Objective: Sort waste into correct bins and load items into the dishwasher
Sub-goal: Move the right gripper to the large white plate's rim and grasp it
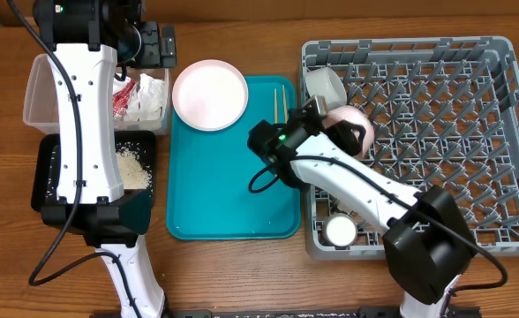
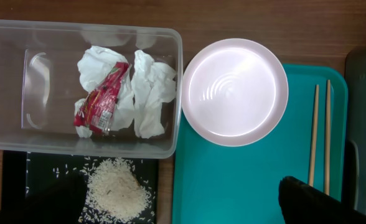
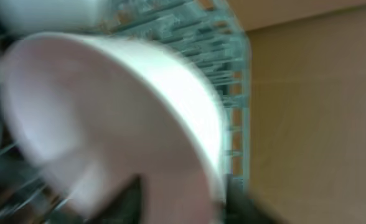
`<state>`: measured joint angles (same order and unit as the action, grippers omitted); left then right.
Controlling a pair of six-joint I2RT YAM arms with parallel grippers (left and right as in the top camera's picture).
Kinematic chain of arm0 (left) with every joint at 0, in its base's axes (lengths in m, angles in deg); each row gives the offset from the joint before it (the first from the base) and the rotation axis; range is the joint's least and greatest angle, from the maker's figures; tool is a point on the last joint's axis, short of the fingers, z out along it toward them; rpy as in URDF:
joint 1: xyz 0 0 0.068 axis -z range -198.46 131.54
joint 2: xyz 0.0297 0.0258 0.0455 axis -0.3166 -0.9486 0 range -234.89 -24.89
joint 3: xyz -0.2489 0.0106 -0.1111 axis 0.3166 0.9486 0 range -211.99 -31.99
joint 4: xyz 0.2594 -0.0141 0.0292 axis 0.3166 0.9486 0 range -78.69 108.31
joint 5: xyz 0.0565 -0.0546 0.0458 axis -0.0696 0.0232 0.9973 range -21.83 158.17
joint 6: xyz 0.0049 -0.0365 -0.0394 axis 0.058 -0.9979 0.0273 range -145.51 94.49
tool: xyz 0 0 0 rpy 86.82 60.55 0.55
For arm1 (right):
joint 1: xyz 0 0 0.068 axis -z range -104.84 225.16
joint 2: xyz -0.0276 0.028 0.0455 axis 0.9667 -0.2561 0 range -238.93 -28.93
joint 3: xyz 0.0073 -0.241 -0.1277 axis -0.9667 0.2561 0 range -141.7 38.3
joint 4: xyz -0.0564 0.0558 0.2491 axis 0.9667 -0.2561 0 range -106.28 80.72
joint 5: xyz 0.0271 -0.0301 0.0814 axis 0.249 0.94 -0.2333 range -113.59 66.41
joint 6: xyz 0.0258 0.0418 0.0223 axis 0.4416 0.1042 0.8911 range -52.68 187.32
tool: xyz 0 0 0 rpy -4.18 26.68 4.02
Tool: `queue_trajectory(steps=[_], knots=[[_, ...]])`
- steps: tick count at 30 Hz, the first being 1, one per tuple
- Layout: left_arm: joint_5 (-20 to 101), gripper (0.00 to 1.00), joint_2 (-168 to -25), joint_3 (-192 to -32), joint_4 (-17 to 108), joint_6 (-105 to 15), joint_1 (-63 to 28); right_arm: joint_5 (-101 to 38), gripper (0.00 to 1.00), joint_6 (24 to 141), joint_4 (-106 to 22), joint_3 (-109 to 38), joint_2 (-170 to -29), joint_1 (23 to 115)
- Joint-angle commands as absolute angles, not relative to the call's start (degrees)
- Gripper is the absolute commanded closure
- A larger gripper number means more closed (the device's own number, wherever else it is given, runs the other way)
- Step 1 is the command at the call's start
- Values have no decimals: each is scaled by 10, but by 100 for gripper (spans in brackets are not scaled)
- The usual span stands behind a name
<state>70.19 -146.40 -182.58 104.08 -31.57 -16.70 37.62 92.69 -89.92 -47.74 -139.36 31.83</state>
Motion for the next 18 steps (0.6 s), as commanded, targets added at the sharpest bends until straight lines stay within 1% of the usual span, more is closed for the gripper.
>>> queue_trajectory(steps=[1,3,7,9,10,15,18], knots=[[707,0,-1455,-1836,1039,-324,-170,266,32,926,-900,-473,-1401,308],[707,0,-1455,-1836,1039,-324,-170,249,23,926,-904,-476,-1401,305],[707,0,-1455,-1836,1039,-324,-170,211,13,926,-915,-498,-1401,303],[707,0,-1455,-1836,1039,-324,-170,195,7,928,-928,-532,-1401,303],[707,0,-1455,-1836,1039,-324,-170,189,1,928,-933,-545,-1401,304],[707,0,-1455,-1836,1039,-324,-170,148,0,947,-965,-655,-1401,324],[707,0,-1455,-1836,1039,-324,-170,80,0,947,-937,-725,-1401,342]])
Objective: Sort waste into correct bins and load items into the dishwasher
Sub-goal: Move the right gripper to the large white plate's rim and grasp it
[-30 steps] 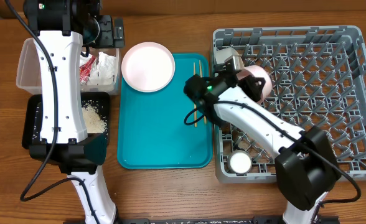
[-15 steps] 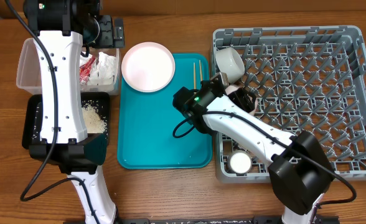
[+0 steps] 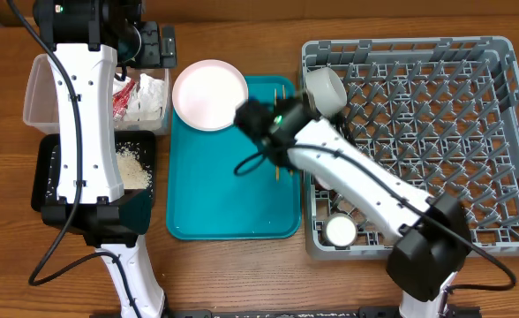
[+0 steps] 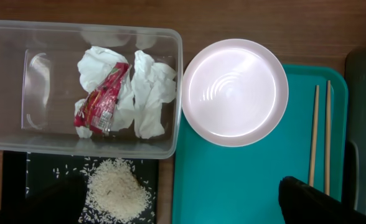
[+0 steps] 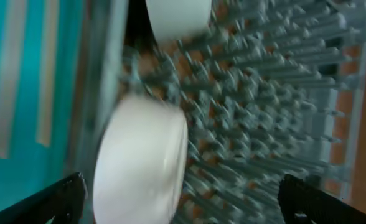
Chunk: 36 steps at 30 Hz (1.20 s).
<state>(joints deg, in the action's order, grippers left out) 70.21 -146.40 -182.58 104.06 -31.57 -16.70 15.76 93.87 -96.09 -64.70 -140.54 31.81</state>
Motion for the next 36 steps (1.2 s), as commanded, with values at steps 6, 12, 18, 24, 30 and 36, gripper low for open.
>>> queue_trajectory(steps=[6,12,18,24,30,36], knots=[[707,0,-1455,-1836,1039,-324,-170,-87,4,947,-760,-761,-1403,362],[707,0,-1455,-1836,1039,-324,-170,-136,15,967,-558,-708,-1436,363],[707,0,-1455,-1836,1039,-324,-170,-143,26,994,-466,-689,-1510,363],[707,0,-1455,-1836,1039,-324,-170,-142,45,1035,-441,-689,-1579,363],[707,0,-1455,-1836,1039,-323,-170,-143,53,1066,-431,-689,-1624,364],[707,0,-1455,-1836,1039,-324,-170,-143,66,1096,-423,-689,-1654,364]])
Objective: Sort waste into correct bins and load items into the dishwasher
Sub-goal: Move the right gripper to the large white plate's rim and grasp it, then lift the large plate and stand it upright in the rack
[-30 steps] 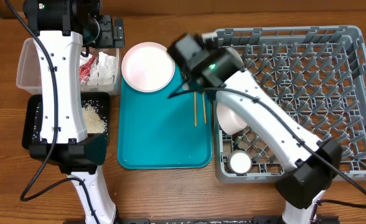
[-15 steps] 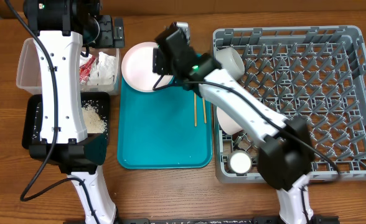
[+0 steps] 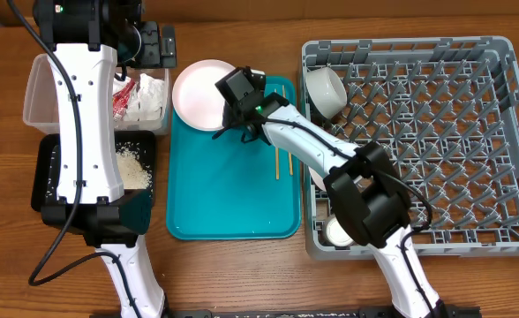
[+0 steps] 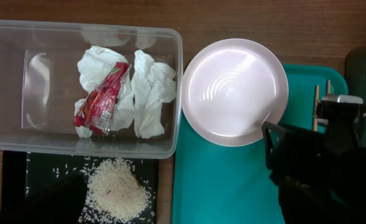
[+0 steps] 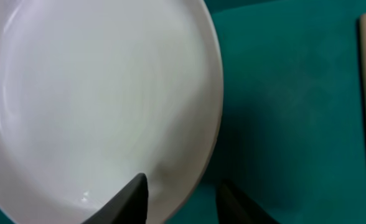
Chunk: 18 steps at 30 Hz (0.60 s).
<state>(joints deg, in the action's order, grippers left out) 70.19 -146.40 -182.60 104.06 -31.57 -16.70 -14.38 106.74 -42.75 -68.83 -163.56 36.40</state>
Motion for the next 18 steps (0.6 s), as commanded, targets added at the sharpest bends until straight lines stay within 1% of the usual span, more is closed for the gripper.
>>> queue_trajectory(steps=[1,4,7,12,13,17,18], knots=[[707,0,-1455,-1836,1039,-324,-170,-142,67,1098,-421,-689,-1656,364],[707,0,-1455,-1836,1039,-324,-170,-142,71,1102,-421,-689,-1657,364],[707,0,-1455,-1836,1039,-324,-170,-142,79,1108,-421,-689,-1659,364],[707,0,-1455,-1836,1039,-324,-170,-143,80,1109,-423,-689,-1674,364],[707,0,-1455,-1836,1039,-324,-170,-143,82,1109,-426,-689,-1679,364],[707,0,-1455,-1836,1039,-324,-170,-143,94,1106,-445,-689,-1679,364],[707,0,-1455,-1836,1039,-324,-170,-142,96,1104,-450,-690,-1678,364]])
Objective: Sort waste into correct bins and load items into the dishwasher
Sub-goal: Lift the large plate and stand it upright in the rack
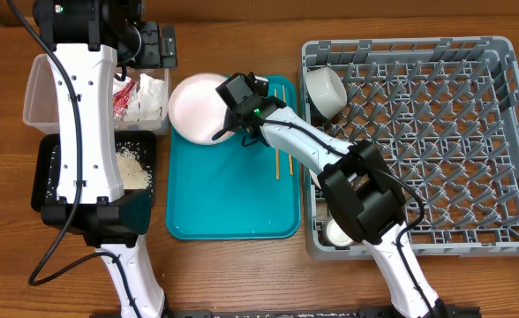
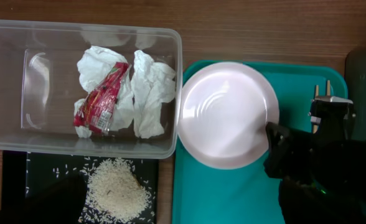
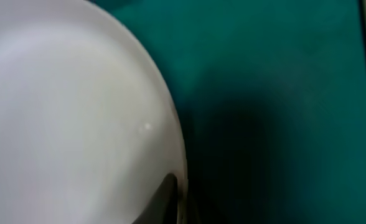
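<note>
A white plate [image 1: 196,108] lies at the far left corner of the teal tray [image 1: 233,194], its left edge overhanging the tray. My right gripper [image 1: 228,125] is shut on the plate's right rim; in the right wrist view one finger [image 3: 168,190] lies over the plate [image 3: 65,124]. Two wooden chopsticks [image 1: 277,132] rest on the tray beside the grey dish rack [image 1: 507,132]. High over the bins, my left gripper [image 2: 170,205] is open and holds nothing. From the left wrist view the plate [image 2: 223,115] shows next to the clear bin.
The clear bin [image 2: 9,81] holds crumpled tissue and a red wrapper [image 2: 99,99]. In front of it a black bin [image 1: 48,177] holds rice [image 2: 117,190]. In the rack are a white bowl [image 1: 326,88] at the far left and a cup [image 1: 339,231] at the near left.
My right gripper was open around the plate's right rim and is now shut on it. The plate has shifted a little toward the tray's near side.
My right gripper held a pale bowl over the rack's left side. Then the bowl stood in the rack and the gripper was open beside it. Later the gripper was open at the white plate's rim, and now it grips that rim. The left arm stayed still.
</note>
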`<state>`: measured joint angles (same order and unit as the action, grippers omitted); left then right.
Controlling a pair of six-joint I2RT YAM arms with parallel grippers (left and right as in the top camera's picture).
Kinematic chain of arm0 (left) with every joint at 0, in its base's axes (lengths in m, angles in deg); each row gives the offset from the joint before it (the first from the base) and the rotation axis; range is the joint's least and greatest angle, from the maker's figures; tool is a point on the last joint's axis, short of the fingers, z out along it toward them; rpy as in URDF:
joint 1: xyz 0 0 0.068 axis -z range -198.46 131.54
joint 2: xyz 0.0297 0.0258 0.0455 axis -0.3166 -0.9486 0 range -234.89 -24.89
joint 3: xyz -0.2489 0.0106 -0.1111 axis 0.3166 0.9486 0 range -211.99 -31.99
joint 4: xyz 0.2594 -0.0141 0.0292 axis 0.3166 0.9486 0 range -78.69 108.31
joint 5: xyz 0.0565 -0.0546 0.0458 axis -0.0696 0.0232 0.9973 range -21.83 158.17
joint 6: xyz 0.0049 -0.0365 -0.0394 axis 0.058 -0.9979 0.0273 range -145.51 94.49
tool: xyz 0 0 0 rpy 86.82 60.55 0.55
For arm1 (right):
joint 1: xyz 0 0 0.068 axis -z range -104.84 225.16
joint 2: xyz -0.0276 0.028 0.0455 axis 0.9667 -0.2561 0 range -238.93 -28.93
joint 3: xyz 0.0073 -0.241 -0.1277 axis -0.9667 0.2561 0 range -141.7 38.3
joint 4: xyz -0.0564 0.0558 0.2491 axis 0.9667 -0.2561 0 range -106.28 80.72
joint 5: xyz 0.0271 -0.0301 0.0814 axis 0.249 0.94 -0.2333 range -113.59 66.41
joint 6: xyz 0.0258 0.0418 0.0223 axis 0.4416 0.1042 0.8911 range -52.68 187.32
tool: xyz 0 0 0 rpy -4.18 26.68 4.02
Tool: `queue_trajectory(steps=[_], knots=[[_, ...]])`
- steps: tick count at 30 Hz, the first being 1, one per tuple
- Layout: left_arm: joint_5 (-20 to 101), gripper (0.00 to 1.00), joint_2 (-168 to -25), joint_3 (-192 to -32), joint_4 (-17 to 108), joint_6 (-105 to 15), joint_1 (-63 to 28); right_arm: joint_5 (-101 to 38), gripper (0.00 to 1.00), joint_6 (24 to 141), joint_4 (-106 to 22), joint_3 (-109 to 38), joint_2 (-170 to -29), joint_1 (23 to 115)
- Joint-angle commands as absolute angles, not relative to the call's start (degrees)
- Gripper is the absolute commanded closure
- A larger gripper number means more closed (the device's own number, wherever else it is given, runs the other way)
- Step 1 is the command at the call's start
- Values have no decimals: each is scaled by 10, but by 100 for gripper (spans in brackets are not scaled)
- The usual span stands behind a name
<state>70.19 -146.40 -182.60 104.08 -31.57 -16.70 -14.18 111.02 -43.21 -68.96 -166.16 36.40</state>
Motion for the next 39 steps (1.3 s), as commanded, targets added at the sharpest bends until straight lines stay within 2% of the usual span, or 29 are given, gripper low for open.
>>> queue_trajectory(steps=[1,8,16,22,26,30,35,39], knots=[[707,0,-1455,-1836,1039,-324,-170,-141,96,1104,-458,-692,-1676,364],[707,0,-1455,-1836,1039,-324,-170,-113,96,1013,-563,-738,-1602,385],[707,0,-1455,-1836,1039,-324,-170,58,96,959,-697,-762,-1415,418],[707,0,-1455,-1836,1039,-324,-170,117,96,880,-723,-762,-1289,437],[707,0,-1455,-1836,1039,-324,-170,284,96,864,-770,-762,-1254,457],[707,0,-1455,-1836,1039,-324,-170,382,96,869,-827,-749,-1262,479],[707,0,-1455,-1836,1039,-324,-170,475,96,870,-815,-682,-1273,493],[707,0,-1455,-1836,1039,-324,-170,549,96,868,-723,-579,-1274,495]])
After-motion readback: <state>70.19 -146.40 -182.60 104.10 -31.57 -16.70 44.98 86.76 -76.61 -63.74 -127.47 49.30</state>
